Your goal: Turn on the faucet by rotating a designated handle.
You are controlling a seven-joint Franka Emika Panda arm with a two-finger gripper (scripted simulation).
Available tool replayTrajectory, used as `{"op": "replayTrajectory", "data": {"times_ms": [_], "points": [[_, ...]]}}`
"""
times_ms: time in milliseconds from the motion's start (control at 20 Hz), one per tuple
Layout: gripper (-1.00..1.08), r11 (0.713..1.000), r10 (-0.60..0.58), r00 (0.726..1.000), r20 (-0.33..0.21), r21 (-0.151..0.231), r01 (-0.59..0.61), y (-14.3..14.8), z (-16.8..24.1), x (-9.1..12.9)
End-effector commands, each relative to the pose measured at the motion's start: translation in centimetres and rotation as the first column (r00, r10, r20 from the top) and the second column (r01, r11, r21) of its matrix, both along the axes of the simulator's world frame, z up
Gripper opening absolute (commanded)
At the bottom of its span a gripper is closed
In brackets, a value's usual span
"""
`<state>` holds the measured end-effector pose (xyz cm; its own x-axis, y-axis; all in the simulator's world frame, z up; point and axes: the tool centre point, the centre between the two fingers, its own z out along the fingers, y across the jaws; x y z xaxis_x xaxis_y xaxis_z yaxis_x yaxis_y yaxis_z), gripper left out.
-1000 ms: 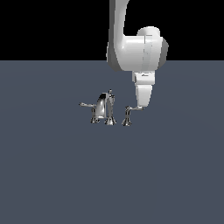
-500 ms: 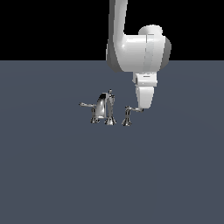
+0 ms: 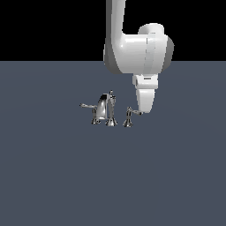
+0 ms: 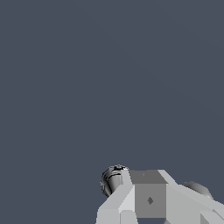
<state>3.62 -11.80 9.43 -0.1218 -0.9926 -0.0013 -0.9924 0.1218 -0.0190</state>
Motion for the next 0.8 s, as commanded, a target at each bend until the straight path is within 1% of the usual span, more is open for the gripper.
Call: {"op": "replayTrajectory", "data": {"times_ms": [0, 250, 300, 350, 750], "points": [[-1.0, 1.0, -0.003, 1.0, -0.015, 0.002, 0.003, 0.2, 0.0, -1.4], [-1.0, 1.0, -0.005, 1.0, -0.018, 0.001, 0.005, 0.7, 0.0, -3.0], [-1.0, 1.0, -0.005, 1.0, -0.018, 0.001, 0.005, 0.7, 0.0, -3.0], [-1.0, 1.0, -0.013, 1.0, -0.015, -0.001, 0.013, 0.1, 0.0, -2.6], [-1.0, 1.0, -0.008, 1.0, -0.018, 0.0, 0.008, 4.0, 0.0, -4.0]]}}
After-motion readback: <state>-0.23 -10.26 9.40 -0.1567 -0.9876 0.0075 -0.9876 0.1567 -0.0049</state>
